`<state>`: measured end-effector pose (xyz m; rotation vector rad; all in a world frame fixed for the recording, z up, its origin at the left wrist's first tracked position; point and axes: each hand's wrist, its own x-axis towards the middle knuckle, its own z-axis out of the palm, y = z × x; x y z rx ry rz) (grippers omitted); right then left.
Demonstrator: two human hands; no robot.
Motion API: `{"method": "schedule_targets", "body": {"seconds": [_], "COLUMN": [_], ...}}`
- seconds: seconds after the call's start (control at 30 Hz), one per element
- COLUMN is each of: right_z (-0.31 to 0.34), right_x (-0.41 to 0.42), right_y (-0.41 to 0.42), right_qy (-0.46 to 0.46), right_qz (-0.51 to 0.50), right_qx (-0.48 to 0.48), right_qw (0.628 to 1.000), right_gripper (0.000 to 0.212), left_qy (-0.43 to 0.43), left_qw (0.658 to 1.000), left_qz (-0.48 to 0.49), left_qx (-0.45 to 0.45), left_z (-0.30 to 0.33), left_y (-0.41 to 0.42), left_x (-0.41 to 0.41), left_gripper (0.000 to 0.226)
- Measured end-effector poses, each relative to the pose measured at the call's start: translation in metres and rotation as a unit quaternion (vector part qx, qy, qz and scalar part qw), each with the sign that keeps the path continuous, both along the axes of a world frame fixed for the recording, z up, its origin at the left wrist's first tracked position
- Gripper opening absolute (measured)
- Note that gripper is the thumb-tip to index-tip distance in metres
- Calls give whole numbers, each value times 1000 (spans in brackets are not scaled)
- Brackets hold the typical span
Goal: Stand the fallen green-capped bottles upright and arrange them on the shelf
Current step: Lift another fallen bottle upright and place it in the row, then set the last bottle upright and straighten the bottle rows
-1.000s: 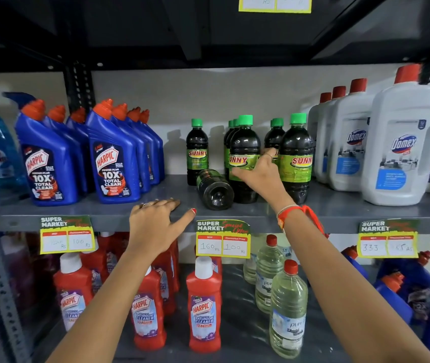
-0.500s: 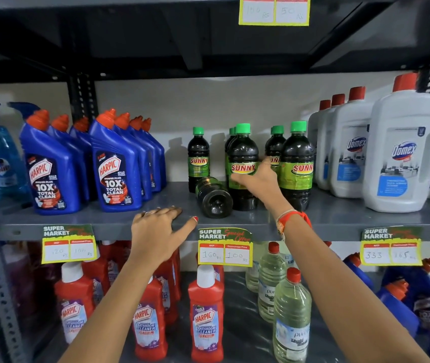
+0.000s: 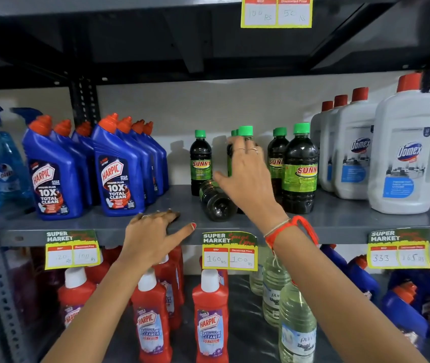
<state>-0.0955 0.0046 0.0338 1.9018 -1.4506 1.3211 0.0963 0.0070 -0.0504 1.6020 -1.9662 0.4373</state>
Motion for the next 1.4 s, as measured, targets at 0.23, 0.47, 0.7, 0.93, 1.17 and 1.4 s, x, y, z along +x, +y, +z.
{"method": "schedule_targets", "body": {"seconds": [0.23,0.47,0.7,0.93,1.17,1.4], "right_z": [17,6,5,12,-16,-37], "right_x": [59,94,77,60,66,69], "right_y": [-33,-62,-51,-25,-34,-52], "right_qy": [218,372,187,-199,-234,-243], "right_qz": [-114,-274,-159,82,132,135], "right_qx": [252,300,196,115,93,79], "right_qw": [936,835,949,970,959,957], "right_gripper": [39,28,43,68,70,91], "left_qy": [-1,6,15,12,16,21], "left_qw": [999,998,997,996,996,994], "left_qz": [4,6,-3,-4,-1,-1], "left_qx": [-49,-64,-73,-84,-89,-104], "left_z": [-11,-13,-15,-16,-15,-19], "left_y": [-1,-5,-7,-7,-4,-9], "left_x": [7,9,10,12,10,10], "left_gripper": [82,80,78,79,75,69]}}
